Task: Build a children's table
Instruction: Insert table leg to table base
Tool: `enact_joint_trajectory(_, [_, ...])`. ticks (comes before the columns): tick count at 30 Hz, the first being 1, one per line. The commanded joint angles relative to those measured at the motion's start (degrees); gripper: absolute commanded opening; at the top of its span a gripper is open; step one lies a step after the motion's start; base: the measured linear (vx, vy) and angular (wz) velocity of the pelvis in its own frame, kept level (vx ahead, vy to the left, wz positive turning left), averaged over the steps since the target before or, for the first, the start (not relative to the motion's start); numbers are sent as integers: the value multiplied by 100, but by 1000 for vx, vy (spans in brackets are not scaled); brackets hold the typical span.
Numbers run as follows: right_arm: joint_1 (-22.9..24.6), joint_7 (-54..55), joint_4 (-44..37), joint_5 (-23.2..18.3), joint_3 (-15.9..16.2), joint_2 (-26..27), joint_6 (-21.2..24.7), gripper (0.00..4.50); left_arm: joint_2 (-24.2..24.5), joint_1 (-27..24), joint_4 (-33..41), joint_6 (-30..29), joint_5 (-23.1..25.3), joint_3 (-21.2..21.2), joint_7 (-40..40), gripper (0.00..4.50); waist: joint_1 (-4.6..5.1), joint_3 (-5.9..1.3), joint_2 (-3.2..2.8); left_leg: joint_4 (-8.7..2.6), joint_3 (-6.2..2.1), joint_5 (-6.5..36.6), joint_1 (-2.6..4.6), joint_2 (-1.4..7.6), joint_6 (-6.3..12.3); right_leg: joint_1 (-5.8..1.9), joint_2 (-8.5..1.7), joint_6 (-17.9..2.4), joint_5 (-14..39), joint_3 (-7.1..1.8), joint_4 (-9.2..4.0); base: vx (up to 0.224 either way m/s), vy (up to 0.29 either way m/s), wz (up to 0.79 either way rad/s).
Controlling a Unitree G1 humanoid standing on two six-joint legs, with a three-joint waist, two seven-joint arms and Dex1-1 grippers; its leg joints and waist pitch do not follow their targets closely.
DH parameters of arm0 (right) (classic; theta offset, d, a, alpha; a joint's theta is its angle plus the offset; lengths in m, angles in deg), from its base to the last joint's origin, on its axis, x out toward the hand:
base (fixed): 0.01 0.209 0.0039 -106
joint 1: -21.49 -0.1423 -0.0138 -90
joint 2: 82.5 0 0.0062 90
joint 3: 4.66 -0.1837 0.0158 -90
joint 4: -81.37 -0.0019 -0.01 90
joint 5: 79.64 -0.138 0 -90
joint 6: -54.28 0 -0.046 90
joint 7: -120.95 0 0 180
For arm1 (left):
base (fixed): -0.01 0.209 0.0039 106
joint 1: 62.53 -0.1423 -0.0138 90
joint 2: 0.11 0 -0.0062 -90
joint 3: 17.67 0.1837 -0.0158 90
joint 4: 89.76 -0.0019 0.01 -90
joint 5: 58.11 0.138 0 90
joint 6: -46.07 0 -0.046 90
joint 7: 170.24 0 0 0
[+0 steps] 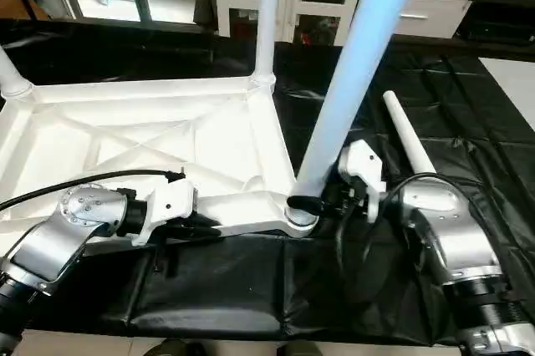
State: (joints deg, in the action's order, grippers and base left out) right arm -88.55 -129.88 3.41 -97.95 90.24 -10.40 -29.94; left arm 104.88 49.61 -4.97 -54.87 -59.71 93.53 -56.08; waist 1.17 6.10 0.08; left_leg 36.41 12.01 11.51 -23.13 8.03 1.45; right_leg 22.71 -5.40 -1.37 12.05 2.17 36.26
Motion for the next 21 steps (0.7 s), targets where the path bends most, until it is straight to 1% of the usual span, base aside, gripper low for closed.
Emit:
enact_joint_trajectory(1, [90, -122, 81, -9, -87, -95, -122, 188, -44, -80, -43, 155, 1, 236, -173, 0, 46, -309, 90, -533, -263, 952, 213, 539, 536, -147, -360, -1363, 877, -265, -463, 0, 0, 0])
enact_joint_trajectory(2, [159, -157, 125, 2, -91, -87, -234, 188, -74, -61, -73, 149, -40, 196, -156, 0, 38, -310, 88, -533, -253, 911, 221, 540, 554, -140, -361, -1381, 788, -266, -464, 0, 0, 0])
enact_joint_trajectory(4, [200, -142, 187, 2, -82, -14, -276, 188, -86, -48, -90, 170, -60, 183, -157, 0, 29, -313, 92, -530, -248, 855, 226, 540, 584, -141, -362, -1413, 700, -268, -458, 0, 0, 0])
enact_joint_trajectory(5, [212, -131, 245, -33, -77, 58, -307, 188, -107, -43, -105, 155, -81, 170, -155, 0, 29, -302, 66, -542, -255, 857, 214, 541, 593, -147, -353, -1448, 634, -262, -456, 0, 0, 0])
enact_joint_trajectory(6, [219, -119, 311, -70, -73, 135, -326, 188, -124, -39, -119, 142, -102, 160, -161, 0, 27, -304, 67, -543, -257, 869, 211, 539, 602, -148, -358, -1466, 638, -261, -455, 0, 0, 0])
enact_joint_trajectory(7, [218, -95, 481, -79, -48, 273, -437, 188, -131, -50, -120, 129, -133, 148, -186, 0, 16, -274, 10, -560, -270, 978, 198, 540, 569, -142, -368, -1464, 761, -262, -469, 0, 0, 0])
enact_joint_trajectory(8, [211, -113, 562, -70, -30, 313, -487, 188, -126, -52, -121, 138, -128, 152, -191, 0, 40, -271, 44, -570, -270, 1147, 204, 540, 502, -139, -361, -1453, 929, -260, -494, 0, 0, 0])
enact_joint_trajectory(9, [211, -113, 562, -70, -30, 313, -487, 188, -126, -52, -121, 138, -128, 152, -191, 0, 40, -271, 44, -570, -270, 1147, 204, 540, 502, -139, -361, -1453, 929, -260, -494, 0, 0, 0])
enact_joint_trajectory(10, [178, -152, 778, -25, 21, 388, -560, 188, -118, -54, -119, 147, -117, 159, -203, 0, 49, -234, 35, -598, -279, 1368, 208, 541, 398, -117, -358, -1405, 1215, -264, -520, 0, 0, 0])
enact_joint_trajectory(11, [175, -155, 794, -18, 27, 392, -569, 188, -118, -54, -118, 146, -118, 159, -205, 0, 59, -225, 43, -612, -283, 1545, 217, 543, 313, -111, -362, -1352, 1454, -272, -546, 0, 0, 0])
enact_joint_trajectory(12, [160, -173, 889, 22, 61, 414, -625, 188, -114, -56, -112, 139, -120, 161, -215, 0, 67, -222, 42, -620, -289, 1633, 229, 544, 239, -100, -361, -1318, 1581, -275, -554, 0, 0, 0])
enact_joint_trajectory(13, [120, -237, 1102, 119, 151, 445, -755, 188, -111, -55, -111, 143, -115, 160, -221, 0, 72, -222, 42, -622, -289, 1689, 229, 543, 209, -94, -365, -1307, 1642, -274, -562, 0, 0, 0])
enact_joint_trajectory(14, [91, -289, 1238, 175, 212, 463, -825, 188, -104, -58, -100, 140, -115, 158, -229, 0, 73, -195, 33, -639, -303, 1751, 218, 544, 161, -92, -369, -1277, 1722, -280, -571, 0, 0, 0])
enact_joint_trajectory(16, [-28, -445, 1628, 317, 368, 505, -912, 188, -82, -67, -75, 139, -107, 151, -243, 0, 88, -192, 33, -652, -305, 1870, 231, 547, 109, -74, -362, -1258, 1803, -280, -582, 0, 0, 0])
enact_joint_trajectory(17, [-28, -445, 1628, 317, 368, 505, -912, 188, -82, -67, -75, 139, -107, 151, -243, 0, 93, -180, 41, -659, -306, 1916, 230, 547, 95, -67, -363, -1251, 1842, -282, -587, 0, 0, 0])
enact_joint_trajectory(18, [-163, -609, 1919, 372, 437, 544, -868, 188, -43, -84, -23, 109, -130, 141, -278, 0, 101, -175, 49, -666, -318, 2006, 225, 543, 60, -70, -374, -1238, 1971, -289, -595, 0, 0, 0])
enact_joint_trajectory(20, [-207, -644, 2004, 403, 454, 556, -890, 188, -30, -93, 1, 95, -140, 136, -284, 0, 99, -161, 39, -677, -322, 2058, 229, 551, 32, -57, -377, -1222, 2045, -294, -610, 0, 0, 0])
enact_joint_trajectory(21, [-226, -665, 2058, 422, 464, 564, -933, 188, -23, -105, 17, 90, -147, 131, -287, 0, 105, -158, 62, -692, -326, 2126, 237, 557, -13, -44, -369, -1200, 2095, -298, -609, 0, 0, 0])
